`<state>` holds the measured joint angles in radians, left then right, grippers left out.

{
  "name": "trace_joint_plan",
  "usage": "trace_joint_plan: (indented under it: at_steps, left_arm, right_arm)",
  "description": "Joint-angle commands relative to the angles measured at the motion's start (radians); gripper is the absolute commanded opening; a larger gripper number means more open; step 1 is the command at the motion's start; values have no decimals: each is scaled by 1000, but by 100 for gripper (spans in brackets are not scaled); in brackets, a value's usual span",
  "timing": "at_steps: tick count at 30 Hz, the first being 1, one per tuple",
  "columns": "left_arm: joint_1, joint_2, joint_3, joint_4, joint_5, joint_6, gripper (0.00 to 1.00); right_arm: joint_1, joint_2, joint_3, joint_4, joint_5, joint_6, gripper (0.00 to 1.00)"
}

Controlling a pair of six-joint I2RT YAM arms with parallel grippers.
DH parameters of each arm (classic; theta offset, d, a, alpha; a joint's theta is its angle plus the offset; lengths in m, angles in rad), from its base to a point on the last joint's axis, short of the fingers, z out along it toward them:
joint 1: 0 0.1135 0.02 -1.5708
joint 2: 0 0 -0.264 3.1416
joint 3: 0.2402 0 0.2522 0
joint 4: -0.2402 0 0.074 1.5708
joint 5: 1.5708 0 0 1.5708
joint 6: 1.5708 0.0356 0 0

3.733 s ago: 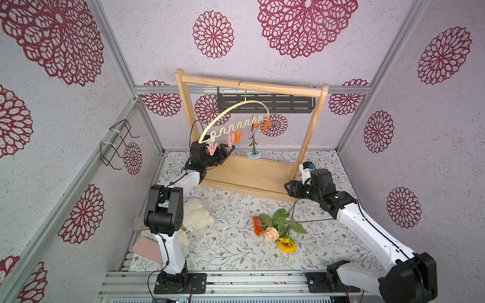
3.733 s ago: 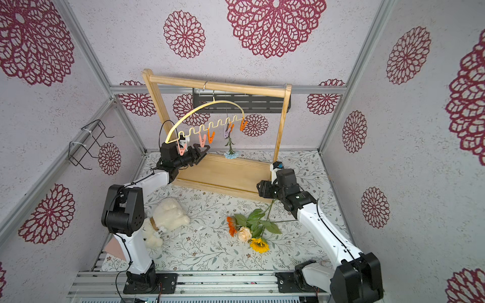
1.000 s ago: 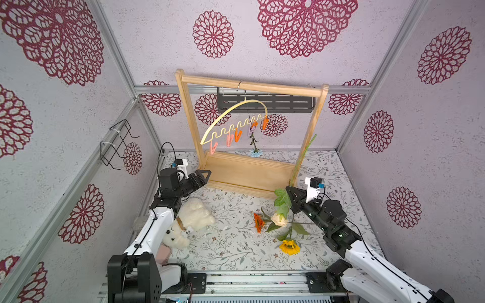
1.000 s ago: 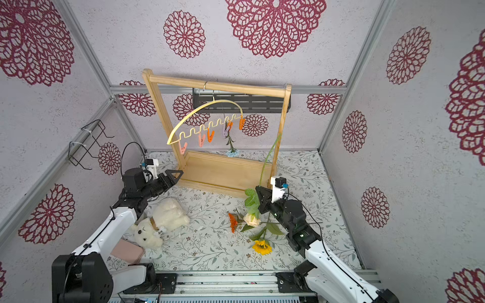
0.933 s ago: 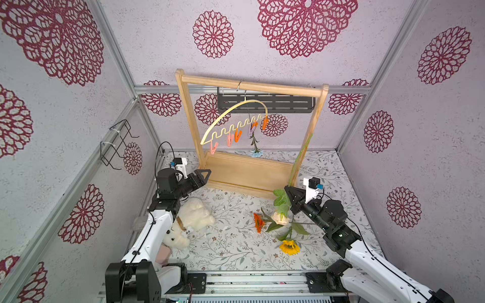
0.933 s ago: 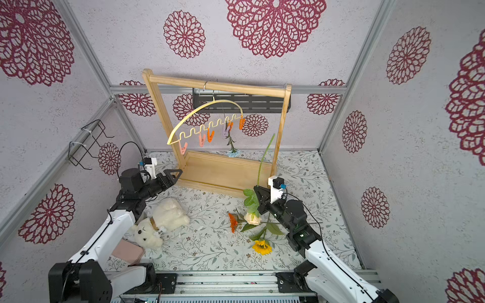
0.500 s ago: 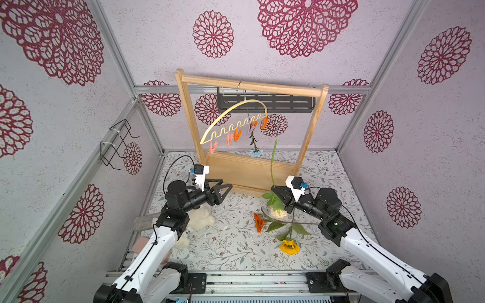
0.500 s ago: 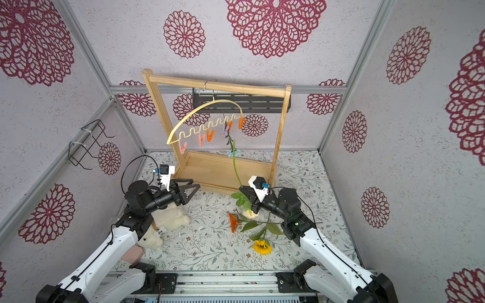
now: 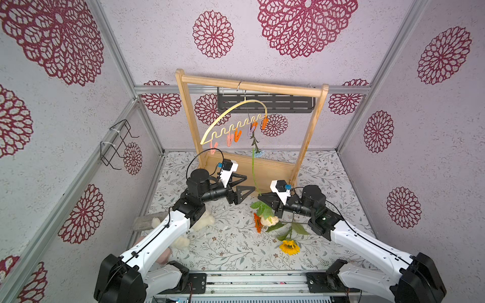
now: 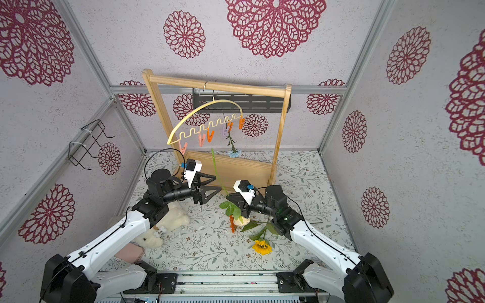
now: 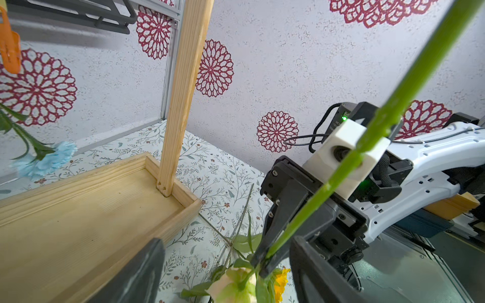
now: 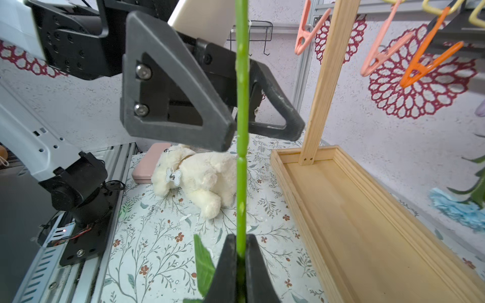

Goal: Dry the flowers on a clothes hanger
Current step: Pick up the flower at the center of the board.

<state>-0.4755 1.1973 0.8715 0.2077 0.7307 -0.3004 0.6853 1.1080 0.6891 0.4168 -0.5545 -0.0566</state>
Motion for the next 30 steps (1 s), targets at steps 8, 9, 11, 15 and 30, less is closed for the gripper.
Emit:
trace_joint_plan:
  at_steps: [8,9,11,15,30]
  left_arm:
    - [-35,33,39,6,48,33,59]
    - [-37,37,44,-6,50,37,57]
    - [-42,45,53,-20,57,41,53]
    - [-51,47,59,-50,59,68,42]
    - [-56,91,119,-162,64,102,10]
  right_arm:
    - [9,56,42,145,27,154,0]
    - [10,63,44,146,26,158,0]
    - [11,72,52,145,20,163,0]
    - [11,81,58,154,28,178,0]
    - [11,89,76,147,42,195,0]
